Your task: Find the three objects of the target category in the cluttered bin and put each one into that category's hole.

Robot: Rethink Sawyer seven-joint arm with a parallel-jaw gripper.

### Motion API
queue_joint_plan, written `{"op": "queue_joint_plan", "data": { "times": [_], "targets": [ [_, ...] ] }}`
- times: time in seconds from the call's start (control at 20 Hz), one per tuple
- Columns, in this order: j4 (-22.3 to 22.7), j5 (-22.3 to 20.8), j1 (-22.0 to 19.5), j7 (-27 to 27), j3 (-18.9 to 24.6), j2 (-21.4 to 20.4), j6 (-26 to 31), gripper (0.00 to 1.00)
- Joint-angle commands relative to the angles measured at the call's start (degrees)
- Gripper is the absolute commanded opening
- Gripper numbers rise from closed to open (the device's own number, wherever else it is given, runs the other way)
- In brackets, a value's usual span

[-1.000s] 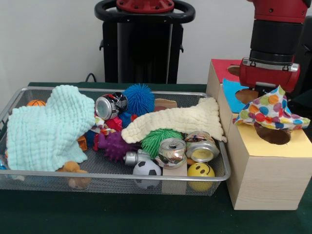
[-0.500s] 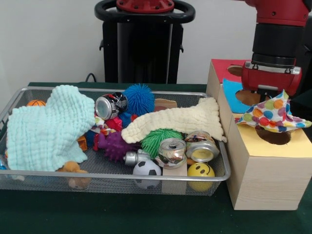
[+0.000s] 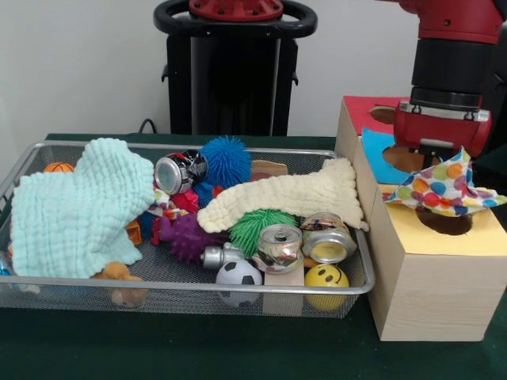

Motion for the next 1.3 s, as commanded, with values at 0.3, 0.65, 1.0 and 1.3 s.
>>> {"op": "queue_joint_plan", "data": {
  "times": [0.3, 0.65, 1.0, 1.3],
  "targets": [
    [1.13, 1.56, -0.63, 10.81, 1.37, 9.12, -6.01, 0.0],
    [-0.25, 1.71, -1.41, 9.36, 1.75, 9.81, -5.17, 0.0],
    [-0.32, 1.64, -1.33, 9.33, 2.51, 10.67, -4.59, 0.0],
    [-0.5, 2.12, -1.01, 9.9, 2.91, 11.26, -5.15, 0.0]
  ]
}}
